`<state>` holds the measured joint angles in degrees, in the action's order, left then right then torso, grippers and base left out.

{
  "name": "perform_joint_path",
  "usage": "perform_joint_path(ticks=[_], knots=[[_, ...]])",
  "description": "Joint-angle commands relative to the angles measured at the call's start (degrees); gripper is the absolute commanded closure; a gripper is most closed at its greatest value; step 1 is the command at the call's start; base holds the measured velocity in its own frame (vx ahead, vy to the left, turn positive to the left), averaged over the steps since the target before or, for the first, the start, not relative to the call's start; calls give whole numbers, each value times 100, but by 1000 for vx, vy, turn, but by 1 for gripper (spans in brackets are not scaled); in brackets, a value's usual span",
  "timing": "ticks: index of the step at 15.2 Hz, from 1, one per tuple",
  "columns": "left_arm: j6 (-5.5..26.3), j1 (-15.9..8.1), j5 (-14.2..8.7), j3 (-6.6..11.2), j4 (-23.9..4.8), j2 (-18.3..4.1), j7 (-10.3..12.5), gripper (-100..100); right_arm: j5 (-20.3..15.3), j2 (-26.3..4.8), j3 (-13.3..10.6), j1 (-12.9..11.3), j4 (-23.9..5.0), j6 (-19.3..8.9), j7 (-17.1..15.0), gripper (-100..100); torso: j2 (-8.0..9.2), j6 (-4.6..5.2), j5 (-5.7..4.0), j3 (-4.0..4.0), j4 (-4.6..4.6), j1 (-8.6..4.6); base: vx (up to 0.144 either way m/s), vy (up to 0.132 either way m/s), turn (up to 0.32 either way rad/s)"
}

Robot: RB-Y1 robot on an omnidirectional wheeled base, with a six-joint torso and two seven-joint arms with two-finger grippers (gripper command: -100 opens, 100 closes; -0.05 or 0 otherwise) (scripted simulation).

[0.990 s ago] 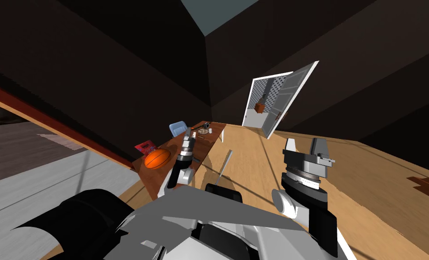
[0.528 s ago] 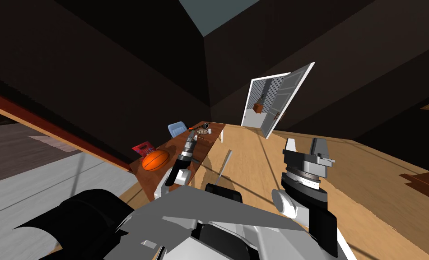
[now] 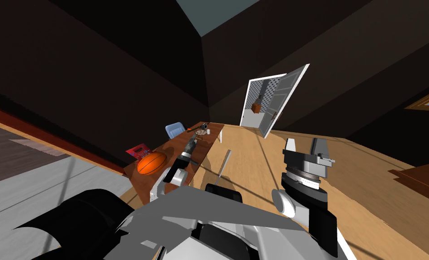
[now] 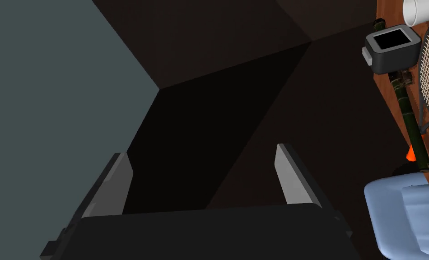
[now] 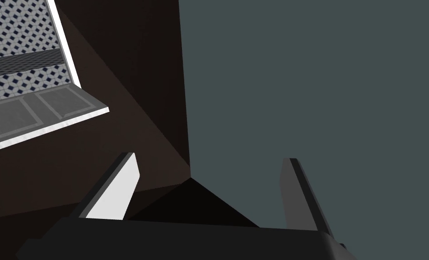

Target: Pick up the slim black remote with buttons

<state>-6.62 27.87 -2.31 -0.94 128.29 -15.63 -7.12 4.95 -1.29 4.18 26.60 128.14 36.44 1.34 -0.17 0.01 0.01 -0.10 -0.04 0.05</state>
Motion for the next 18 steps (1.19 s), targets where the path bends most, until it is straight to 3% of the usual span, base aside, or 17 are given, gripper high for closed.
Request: perform_joint_path(ticks=[1,4,15,16,18], knots=[[230,44,-72,17,-68,-88,-28,-100,0,0,0,0,0,0,0,0,0,0,0,0,0,0,28,10,-52],[646,95,-287,103,-243,-310,-75,-100,0,0,0,0,0,0,0,0,1,0,1,1,0,1,39,11,-82],[1633,180,-637,242,-534,-585,-149,-100,0,0,0,0,0,0,0,0,4,0,0,3,1,-1,27,5,-42],[1851,210,-759,290,-636,-662,-174,-100,0,0,0,0,0,0,0,0,4,-1,0,2,1,-1,26,5,-50],[1936,210,-759,290,-636,-662,-174,-100,0,0,0,0,0,0,0,0,3,0,0,2,1,-2,30,5,-45]])
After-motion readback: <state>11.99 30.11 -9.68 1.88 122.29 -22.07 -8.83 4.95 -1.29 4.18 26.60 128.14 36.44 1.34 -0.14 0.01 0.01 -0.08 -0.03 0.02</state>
